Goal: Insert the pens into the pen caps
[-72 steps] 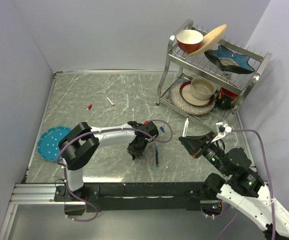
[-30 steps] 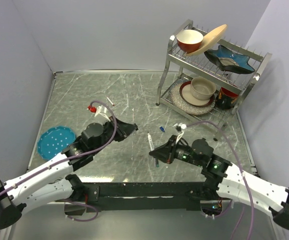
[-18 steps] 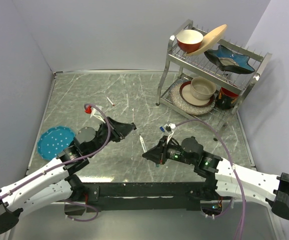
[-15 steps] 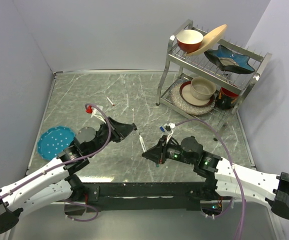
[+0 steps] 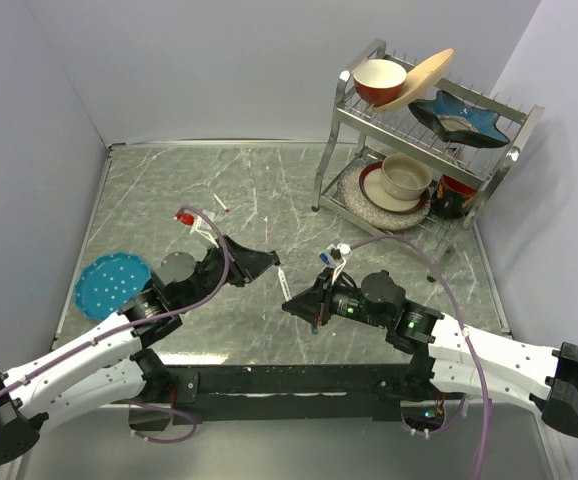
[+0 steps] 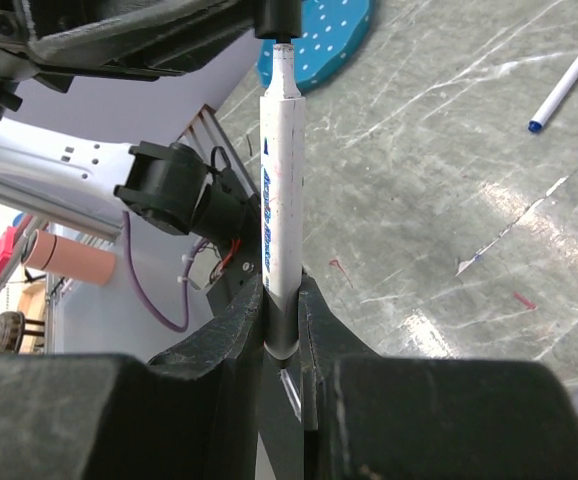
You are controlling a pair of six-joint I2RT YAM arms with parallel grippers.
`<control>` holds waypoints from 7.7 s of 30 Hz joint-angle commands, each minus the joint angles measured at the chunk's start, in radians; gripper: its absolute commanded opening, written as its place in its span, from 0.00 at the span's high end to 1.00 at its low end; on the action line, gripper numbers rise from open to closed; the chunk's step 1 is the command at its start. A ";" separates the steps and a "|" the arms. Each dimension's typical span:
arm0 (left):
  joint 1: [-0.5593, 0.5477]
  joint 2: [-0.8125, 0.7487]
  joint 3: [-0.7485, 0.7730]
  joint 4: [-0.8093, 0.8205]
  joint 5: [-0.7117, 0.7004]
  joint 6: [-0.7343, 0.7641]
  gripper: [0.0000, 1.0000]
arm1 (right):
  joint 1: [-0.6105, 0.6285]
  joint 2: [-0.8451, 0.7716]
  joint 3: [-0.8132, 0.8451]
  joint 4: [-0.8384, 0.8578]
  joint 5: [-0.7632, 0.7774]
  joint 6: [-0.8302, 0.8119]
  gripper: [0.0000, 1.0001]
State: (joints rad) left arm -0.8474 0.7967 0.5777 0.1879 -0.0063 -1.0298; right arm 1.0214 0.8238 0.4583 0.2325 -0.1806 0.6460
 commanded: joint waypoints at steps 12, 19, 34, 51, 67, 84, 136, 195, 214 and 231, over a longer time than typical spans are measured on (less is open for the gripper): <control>-0.110 0.064 0.044 -0.100 -0.060 0.096 0.99 | 0.005 -0.028 0.103 -0.058 0.130 -0.055 1.00; -0.124 0.081 0.045 -0.123 -0.054 0.090 0.99 | 0.006 -0.012 0.131 -0.088 0.174 -0.086 1.00; -0.125 0.030 -0.031 -0.016 -0.001 0.039 0.98 | 0.008 0.028 0.137 -0.061 0.205 -0.095 1.00; -0.127 -0.093 0.103 -0.183 -0.138 0.158 0.38 | 0.017 -0.011 0.106 -0.058 0.081 -0.092 1.00; -0.125 0.053 0.234 -0.231 -0.155 0.240 0.43 | 0.051 -0.022 0.109 -0.056 0.050 -0.086 1.00; -0.127 0.010 0.218 -0.249 -0.208 0.224 0.51 | 0.057 -0.017 0.106 -0.042 0.035 -0.078 1.00; -0.203 0.058 -0.186 0.037 0.244 0.117 0.99 | -0.155 0.205 0.695 -0.160 0.115 -0.442 1.00; -0.289 0.105 -0.243 0.260 0.563 0.134 0.99 | -0.428 0.115 0.528 0.264 -0.513 -0.025 1.00; -0.289 0.053 -0.122 0.193 0.342 0.129 0.99 | -0.429 0.183 0.464 0.248 -0.557 0.027 1.00; -0.274 0.079 -0.007 0.018 0.186 0.192 0.99 | -0.431 0.130 0.392 0.074 -0.451 -0.014 1.00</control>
State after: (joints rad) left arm -1.0519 0.8436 0.5949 0.5167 -0.0322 -0.8505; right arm 0.6449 0.9787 0.8253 0.1501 -0.9371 0.6544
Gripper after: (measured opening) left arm 0.059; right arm 0.232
